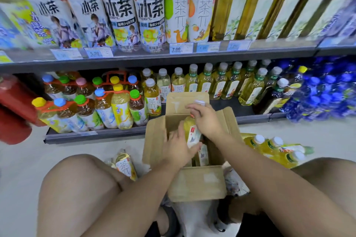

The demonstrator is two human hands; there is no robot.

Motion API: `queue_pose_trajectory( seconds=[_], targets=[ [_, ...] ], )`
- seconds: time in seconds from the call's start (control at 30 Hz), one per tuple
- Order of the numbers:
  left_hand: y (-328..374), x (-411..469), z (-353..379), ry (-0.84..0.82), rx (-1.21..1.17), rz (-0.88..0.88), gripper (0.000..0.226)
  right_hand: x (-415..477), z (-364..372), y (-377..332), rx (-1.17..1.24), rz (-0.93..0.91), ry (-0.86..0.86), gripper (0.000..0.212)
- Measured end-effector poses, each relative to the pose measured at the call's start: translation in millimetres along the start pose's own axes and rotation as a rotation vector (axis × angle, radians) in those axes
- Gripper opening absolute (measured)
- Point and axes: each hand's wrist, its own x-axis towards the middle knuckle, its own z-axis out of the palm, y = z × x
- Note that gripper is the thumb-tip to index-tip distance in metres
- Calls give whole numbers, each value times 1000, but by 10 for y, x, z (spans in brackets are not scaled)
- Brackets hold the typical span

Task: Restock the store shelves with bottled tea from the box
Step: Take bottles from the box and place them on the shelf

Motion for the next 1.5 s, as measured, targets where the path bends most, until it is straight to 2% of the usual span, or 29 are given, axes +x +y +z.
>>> queue_pose_trajectory(
  seconds=[0.1,0.2,0.33,0.43,0.53,0.63,0.73,0.83,0.97,1.1,1.3,1.4,1.5],
  targets=[
    [201,66,-115,72,-255,-128,98,30,-156,-257,65,-80,29,28],
    [260,133,-310,132,-327,-116,98,19,-263,-440,111,-116,16,34],
    [130,170,-543,142,-187,-101,91,-117,-313,-406,41,-122,98,48],
    [-71,169,-600,151,-10,-155,93,-175,-112,-84,-97,50,131,42],
    [-226,169,-543,95,5,-242,98,-200,253,353,-313,305,-101,36],
    [-336,189,-447,65,53,-266,94,-288,553,658,-475,442,-384,42],
    [-381,224,-381,59,105,-283,91,-282,797,887,-548,504,-528,50],
    [-419,301,-377,51,125,-274,92,-189,951,1000,-584,547,-589,55],
    [-490,348,-382,41,116,-271,93,-86,1064,1162,-576,614,-579,58],
    [-539,364,-362,30,100,-265,93,28,1221,1311,-681,592,-559,43],
    [-573,365,-369,27,104,-232,92,160,1361,1390,-688,625,-481,45],
    [-596,362,-367,27,111,-219,92,153,1354,1429,-731,553,-510,49],
    [-588,364,-386,18,118,-215,92,131,1233,1262,-588,561,-405,41]
  ],
)
